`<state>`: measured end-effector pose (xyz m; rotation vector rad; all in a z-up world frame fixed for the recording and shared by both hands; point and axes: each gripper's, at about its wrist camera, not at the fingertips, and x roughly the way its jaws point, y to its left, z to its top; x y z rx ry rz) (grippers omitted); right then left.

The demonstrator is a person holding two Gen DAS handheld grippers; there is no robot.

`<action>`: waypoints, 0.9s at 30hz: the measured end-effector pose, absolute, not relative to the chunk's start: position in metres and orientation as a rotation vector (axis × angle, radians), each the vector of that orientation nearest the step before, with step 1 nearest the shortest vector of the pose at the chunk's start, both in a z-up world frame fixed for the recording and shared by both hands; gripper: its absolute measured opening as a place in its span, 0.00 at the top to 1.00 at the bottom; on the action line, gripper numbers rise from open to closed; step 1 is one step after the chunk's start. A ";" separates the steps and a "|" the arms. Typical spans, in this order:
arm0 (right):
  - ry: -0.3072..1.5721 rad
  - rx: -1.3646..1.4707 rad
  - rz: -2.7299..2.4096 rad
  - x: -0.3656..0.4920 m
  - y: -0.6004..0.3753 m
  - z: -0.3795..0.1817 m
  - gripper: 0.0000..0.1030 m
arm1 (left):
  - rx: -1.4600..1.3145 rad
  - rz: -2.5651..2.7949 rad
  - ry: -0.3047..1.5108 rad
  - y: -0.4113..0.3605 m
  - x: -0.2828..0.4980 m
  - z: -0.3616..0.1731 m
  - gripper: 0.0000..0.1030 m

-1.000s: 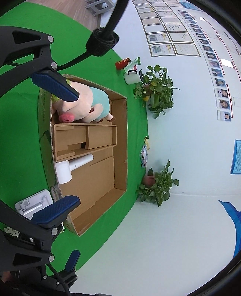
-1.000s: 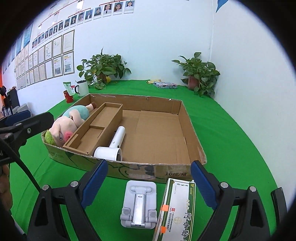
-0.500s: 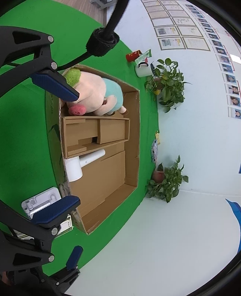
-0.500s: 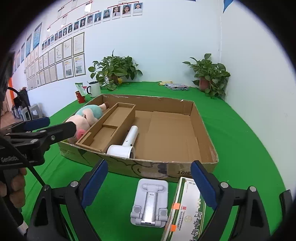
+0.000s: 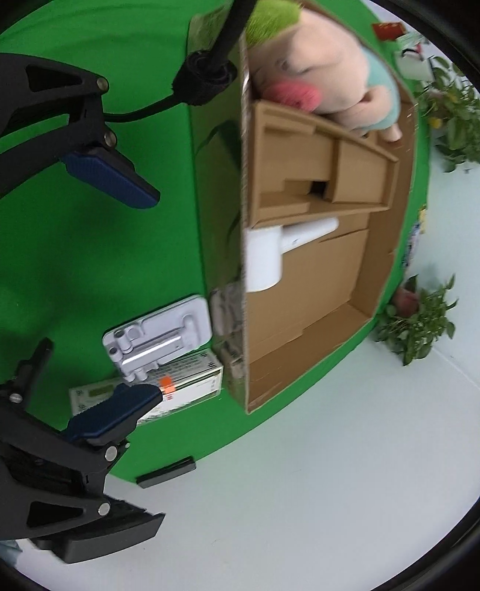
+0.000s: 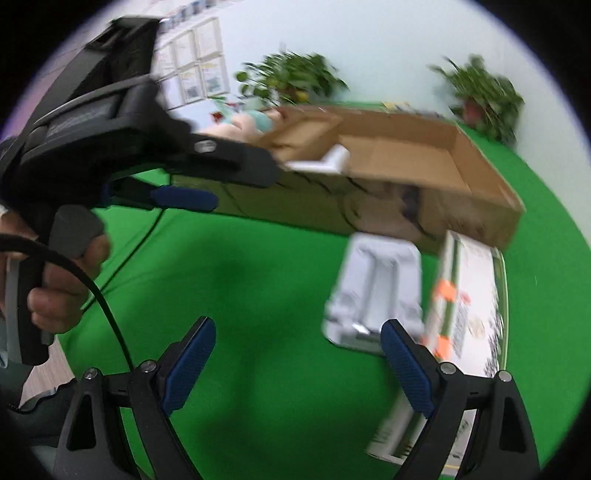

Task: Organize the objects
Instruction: 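Move the left gripper toward the white phone stand on the table, then grasp the white phone stand with the left gripper and lift it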

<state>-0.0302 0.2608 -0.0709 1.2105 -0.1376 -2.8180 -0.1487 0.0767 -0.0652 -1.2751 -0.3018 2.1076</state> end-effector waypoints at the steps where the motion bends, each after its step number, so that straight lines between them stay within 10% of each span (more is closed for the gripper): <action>1: -0.137 1.206 -2.849 -0.027 0.267 -0.070 0.12 | -1.283 2.096 -0.305 0.080 -0.150 -0.066 0.09; 23: -0.083 1.379 -2.859 -0.071 0.278 -0.082 0.11 | -1.363 2.073 -0.414 0.080 -0.165 -0.099 0.13; 27: -0.052 1.435 -2.855 -0.073 0.276 -0.089 0.30 | -1.349 2.072 -0.411 0.076 -0.164 -0.100 0.13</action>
